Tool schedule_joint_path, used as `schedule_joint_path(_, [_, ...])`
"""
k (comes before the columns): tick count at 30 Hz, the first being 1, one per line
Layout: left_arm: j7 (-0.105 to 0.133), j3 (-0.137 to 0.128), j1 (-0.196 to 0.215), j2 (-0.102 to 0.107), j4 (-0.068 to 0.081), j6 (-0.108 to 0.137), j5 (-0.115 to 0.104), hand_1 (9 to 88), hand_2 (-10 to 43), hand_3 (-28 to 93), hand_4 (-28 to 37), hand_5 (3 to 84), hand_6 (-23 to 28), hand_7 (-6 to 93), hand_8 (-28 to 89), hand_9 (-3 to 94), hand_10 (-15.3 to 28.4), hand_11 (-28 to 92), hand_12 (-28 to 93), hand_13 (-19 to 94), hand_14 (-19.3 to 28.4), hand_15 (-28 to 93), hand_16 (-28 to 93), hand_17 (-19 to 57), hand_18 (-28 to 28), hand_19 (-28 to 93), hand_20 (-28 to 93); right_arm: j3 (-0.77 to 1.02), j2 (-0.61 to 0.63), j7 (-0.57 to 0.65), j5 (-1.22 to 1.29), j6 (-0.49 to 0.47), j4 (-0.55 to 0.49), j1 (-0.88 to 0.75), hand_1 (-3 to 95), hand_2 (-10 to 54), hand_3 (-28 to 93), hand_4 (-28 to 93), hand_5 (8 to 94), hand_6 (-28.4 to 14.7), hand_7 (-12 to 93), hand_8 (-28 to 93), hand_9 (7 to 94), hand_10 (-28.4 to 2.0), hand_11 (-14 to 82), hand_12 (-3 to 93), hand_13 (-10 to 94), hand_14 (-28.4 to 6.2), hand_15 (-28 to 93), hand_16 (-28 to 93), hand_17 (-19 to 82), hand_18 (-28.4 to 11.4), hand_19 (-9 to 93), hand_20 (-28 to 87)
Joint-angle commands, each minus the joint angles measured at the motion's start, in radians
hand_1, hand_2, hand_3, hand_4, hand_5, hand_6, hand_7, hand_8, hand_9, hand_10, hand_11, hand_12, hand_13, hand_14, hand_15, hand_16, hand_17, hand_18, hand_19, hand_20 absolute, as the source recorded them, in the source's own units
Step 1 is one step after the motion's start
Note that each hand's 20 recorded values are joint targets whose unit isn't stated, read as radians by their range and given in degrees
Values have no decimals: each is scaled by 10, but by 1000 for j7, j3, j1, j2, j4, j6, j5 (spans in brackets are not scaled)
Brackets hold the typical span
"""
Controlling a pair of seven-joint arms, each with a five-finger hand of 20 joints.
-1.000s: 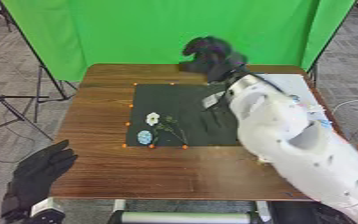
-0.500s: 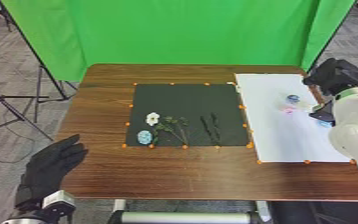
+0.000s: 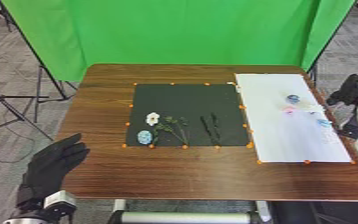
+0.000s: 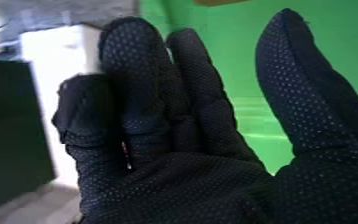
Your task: Arrange flowers
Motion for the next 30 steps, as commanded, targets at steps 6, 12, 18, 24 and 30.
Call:
schedule_joint_path(6, [11, 12, -8, 5, 8, -12, -6, 269, 48, 818, -206, 440, 132, 205, -109, 384, 224, 408, 112, 253, 278, 651, -143, -97, 219, 606, 66, -211, -70, -42, -33, 16, 292, 216, 303, -43, 804, -261, 549, -67, 180, -121, 572, -177, 209, 159, 639, -115, 706, 161, 525, -133, 932, 263])
schedule_joint_path(12, [9, 15, -10, 7, 6, -17, 0, 268, 48, 819, -205, 440, 131, 206, -110, 384, 224, 409, 112, 253, 278, 650, -143, -97, 219, 605, 66, -248, -57, -16, -59, 36, 286, 239, 303, -46, 803, -261, 546, -66, 180, -122, 566, -176, 201, 158, 636, -115, 705, 160, 521, -137, 932, 239])
schedule_joint_path(18, [5, 15, -15, 3, 8, -19, 3, 268, 46, 820, -204, 439, 131, 207, -110, 384, 224, 408, 111, 254, 277, 651, -143, -96, 218, 605, 66, -265, -44, -15, -53, 37, 288, 245, 303, -47, 801, -262, 546, -66, 177, -120, 568, -177, 199, 159, 636, -116, 705, 158, 521, -137, 932, 231])
schedule_joint_path(24, [-13, 10, -16, -10, 6, -24, 8, 268, 46, 820, -204, 440, 131, 207, -110, 384, 224, 408, 112, 254, 277, 651, -143, -96, 219, 605, 66, -254, -60, -9, -51, 15, 293, 233, 302, -51, 798, -261, 545, -68, 175, -119, 567, -179, 198, 160, 637, -115, 705, 158, 520, -140, 932, 226])
schedule_joint_path(30, [0, 10, -13, -5, 5, -19, 3, 269, 46, 821, -204, 440, 131, 207, -111, 384, 223, 408, 112, 254, 277, 651, -142, -97, 218, 605, 66, -249, -72, -9, -48, 13, 294, 226, 303, -52, 797, -261, 545, -68, 172, -119, 565, -180, 198, 160, 636, -116, 706, 160, 518, -141, 932, 226])
